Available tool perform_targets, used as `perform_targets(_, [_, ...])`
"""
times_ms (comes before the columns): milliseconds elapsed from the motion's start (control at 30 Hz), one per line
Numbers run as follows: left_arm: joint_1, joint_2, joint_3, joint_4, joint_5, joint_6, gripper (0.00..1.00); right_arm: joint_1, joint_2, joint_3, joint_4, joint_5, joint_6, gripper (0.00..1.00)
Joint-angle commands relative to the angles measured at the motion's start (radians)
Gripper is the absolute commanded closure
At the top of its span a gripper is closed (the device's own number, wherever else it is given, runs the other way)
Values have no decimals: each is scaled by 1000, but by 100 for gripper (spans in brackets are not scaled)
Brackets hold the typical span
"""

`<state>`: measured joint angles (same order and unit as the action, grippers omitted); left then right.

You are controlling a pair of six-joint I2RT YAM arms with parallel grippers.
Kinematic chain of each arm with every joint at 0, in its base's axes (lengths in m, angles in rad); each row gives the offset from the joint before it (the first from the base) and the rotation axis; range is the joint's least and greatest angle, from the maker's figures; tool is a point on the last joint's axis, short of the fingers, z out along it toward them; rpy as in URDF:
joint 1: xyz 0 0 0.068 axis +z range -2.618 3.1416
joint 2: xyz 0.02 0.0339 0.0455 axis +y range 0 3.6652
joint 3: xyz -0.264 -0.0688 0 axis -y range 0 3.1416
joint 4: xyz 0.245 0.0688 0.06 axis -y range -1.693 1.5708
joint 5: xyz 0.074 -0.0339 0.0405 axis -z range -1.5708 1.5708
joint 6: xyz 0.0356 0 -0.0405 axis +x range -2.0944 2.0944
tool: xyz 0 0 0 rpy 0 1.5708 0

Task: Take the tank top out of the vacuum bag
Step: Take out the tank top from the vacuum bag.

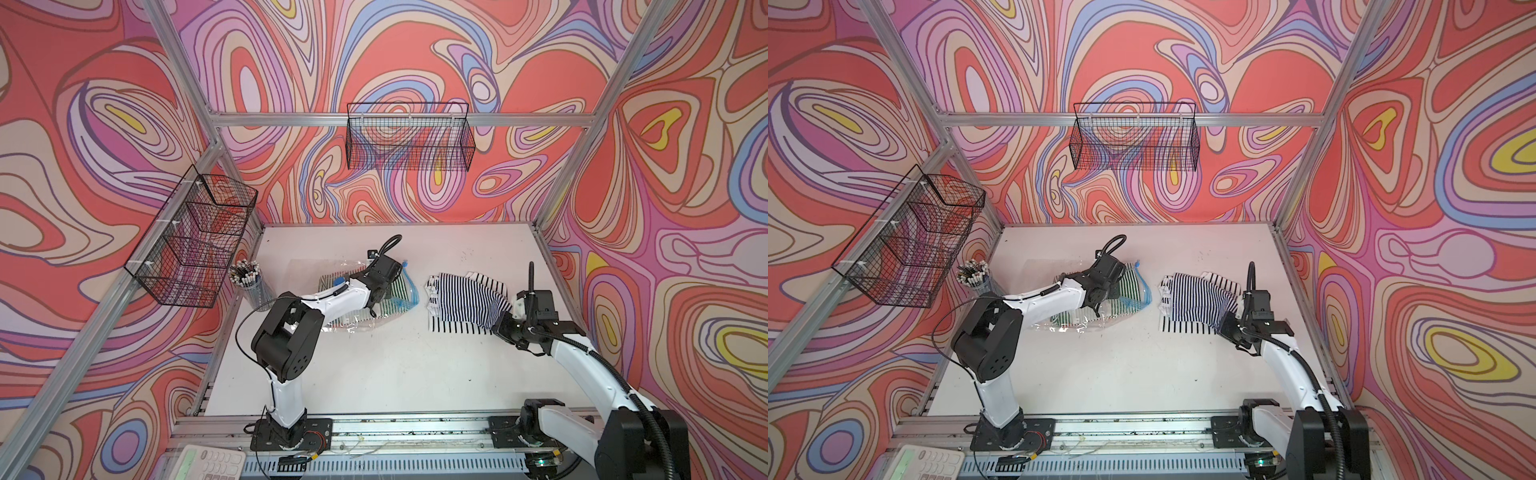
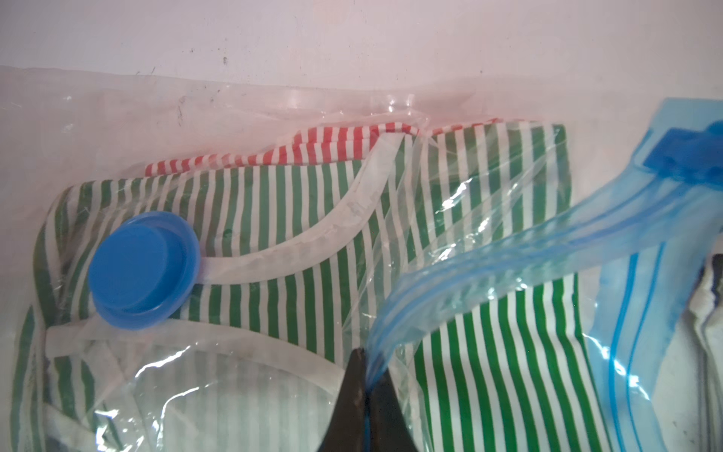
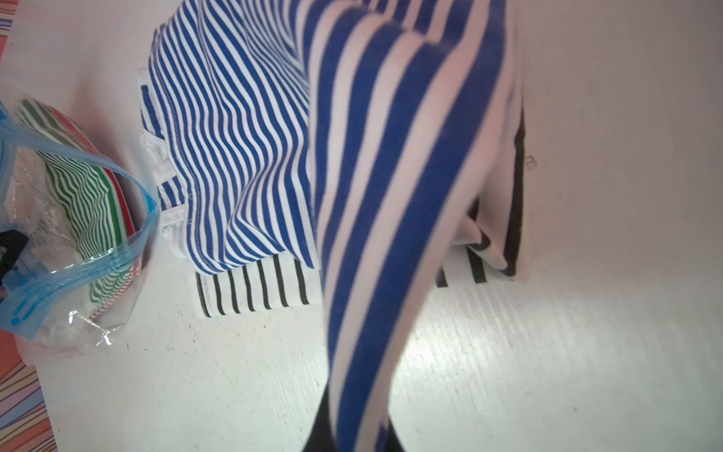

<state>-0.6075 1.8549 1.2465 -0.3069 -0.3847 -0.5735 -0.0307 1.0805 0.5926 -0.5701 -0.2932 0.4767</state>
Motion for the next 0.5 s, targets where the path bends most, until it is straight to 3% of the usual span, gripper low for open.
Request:
perform_targets(0, [8,-14,24,-20,-1,12,100,-2,-7,18,22,5,15,66])
perform_targets(100, [7,-14,27,-24,3,12,100,-3,-9,48,64,6,58,43])
perform_targets(167, [6,-19,22,-21,1,11,100,-4,2,68,113,16,97,35])
perform_targets(467, [7,-40,9,-20,1,38,100,-41,110,208,166,157,132,20])
